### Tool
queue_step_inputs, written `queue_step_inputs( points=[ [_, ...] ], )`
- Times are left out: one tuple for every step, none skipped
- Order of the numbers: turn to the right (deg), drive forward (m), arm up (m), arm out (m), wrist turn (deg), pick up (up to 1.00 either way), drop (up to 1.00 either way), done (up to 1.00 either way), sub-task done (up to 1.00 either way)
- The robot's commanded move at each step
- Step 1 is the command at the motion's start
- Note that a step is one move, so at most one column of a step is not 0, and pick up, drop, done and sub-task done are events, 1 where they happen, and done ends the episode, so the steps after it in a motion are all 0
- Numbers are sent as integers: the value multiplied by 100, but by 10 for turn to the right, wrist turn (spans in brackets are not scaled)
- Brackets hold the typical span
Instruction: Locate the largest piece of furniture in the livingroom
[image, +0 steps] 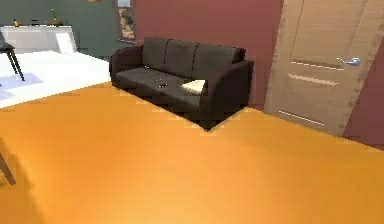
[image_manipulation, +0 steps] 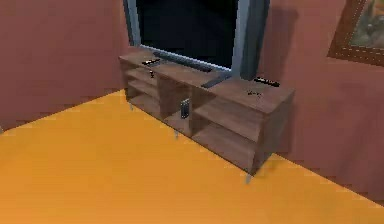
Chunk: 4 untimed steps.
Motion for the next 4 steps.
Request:
queue_step_inputs(
  points=[
    [-300,0,0,0,0,0,0,0,0],
    [0,100,0,0,0,0,0,0,0],
    [0,100,0,0,0,0,0,0,0],
    [-150,0,0,0,0,0,0,0,0]
  ],
)
